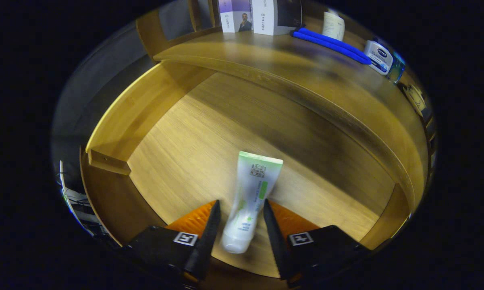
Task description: Pull open the drawer, take out the items inside it, and place them on the countertop above the cabinet.
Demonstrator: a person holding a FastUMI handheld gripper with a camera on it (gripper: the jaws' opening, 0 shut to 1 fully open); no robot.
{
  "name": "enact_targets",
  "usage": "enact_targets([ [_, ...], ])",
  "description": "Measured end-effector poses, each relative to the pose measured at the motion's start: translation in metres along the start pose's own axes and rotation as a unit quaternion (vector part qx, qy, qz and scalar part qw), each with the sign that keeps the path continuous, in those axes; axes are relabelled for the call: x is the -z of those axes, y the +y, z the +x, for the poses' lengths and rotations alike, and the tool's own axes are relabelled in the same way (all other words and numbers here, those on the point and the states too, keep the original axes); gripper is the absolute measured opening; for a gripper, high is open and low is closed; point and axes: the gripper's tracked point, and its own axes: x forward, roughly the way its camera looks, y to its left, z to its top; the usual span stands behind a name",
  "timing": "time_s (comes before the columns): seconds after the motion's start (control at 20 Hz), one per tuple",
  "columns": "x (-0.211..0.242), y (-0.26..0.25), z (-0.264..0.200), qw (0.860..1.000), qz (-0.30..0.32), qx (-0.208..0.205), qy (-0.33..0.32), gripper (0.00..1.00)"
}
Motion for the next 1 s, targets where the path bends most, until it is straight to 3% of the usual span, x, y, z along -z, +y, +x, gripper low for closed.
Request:
enact_targets([
  [0.2, 0.004, 0.0, 0.008, 1.0, -0.012, -0.012, -0.001, 0.36],
  [0.3, 0.0, 0.006, 0.001, 1.0, 0.002, -0.023, -0.014, 0.36],
  [0.4, -0.007, -0.006, 0.001, 0.999, 0.003, -0.01, -0.032, 0.21],
  [0.55, -0.01, -0.009, -0.005, 0.999, -0.009, -0.004, -0.047, 0.21],
  [1.0, -0.03, 0.021, -0.06, 0.99, -0.034, -0.049, -0.125, 0.21],
])
